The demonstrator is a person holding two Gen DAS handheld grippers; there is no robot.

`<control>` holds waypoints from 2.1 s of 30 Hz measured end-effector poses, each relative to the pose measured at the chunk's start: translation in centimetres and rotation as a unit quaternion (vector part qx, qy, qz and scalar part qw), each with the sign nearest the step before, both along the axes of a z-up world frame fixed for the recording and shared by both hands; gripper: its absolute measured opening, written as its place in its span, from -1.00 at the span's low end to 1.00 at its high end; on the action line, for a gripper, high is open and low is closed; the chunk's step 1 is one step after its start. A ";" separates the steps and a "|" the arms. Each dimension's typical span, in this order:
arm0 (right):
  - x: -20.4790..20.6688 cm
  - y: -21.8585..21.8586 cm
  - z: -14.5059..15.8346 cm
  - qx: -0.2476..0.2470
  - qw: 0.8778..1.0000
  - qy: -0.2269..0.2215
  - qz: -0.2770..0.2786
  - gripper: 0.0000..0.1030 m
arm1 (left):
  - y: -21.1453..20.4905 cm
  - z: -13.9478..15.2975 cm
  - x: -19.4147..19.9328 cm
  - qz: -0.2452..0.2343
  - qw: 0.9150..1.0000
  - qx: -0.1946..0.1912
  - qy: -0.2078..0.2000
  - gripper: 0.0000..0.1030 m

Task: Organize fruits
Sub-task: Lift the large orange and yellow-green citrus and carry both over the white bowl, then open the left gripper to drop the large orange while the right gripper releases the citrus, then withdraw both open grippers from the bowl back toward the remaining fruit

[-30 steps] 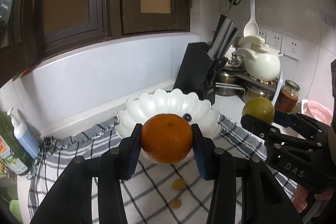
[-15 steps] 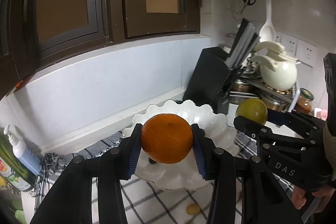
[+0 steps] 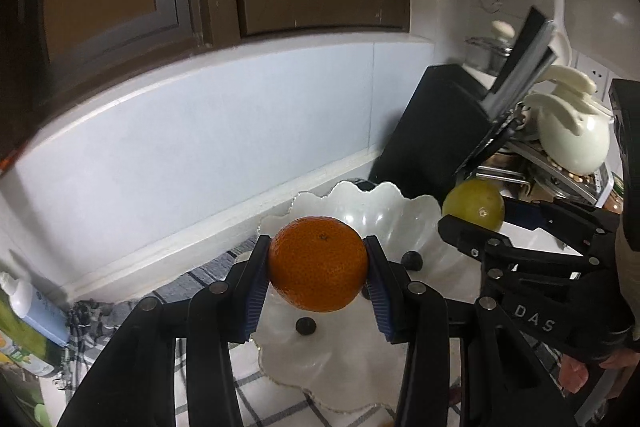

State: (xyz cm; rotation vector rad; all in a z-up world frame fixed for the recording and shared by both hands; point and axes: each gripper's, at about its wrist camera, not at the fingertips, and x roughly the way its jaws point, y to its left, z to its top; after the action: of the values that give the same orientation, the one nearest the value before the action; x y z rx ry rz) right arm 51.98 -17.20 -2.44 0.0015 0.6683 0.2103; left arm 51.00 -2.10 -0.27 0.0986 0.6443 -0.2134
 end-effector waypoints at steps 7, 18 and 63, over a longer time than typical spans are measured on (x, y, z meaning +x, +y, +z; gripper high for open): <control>3.5 0.9 -1.3 -0.023 0.999 0.024 0.015 -0.04 | 0.2 -2.0 3.3 0.019 0.999 0.009 0.031 -0.13; 8.2 1.5 -3.7 -0.040 0.996 0.075 0.031 -0.03 | -0.4 -5.0 7.6 0.029 0.996 0.035 0.083 -0.13; 4.8 -0.1 -3.1 -0.058 0.996 0.072 -0.001 0.18 | 1.2 -2.5 3.9 0.089 0.994 0.041 0.056 0.25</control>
State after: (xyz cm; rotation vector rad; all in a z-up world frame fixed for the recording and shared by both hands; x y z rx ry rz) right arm 56.77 -17.32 -5.51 -0.0955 0.8238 0.1696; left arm 54.93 -0.88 -2.77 0.1083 0.7689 -0.0206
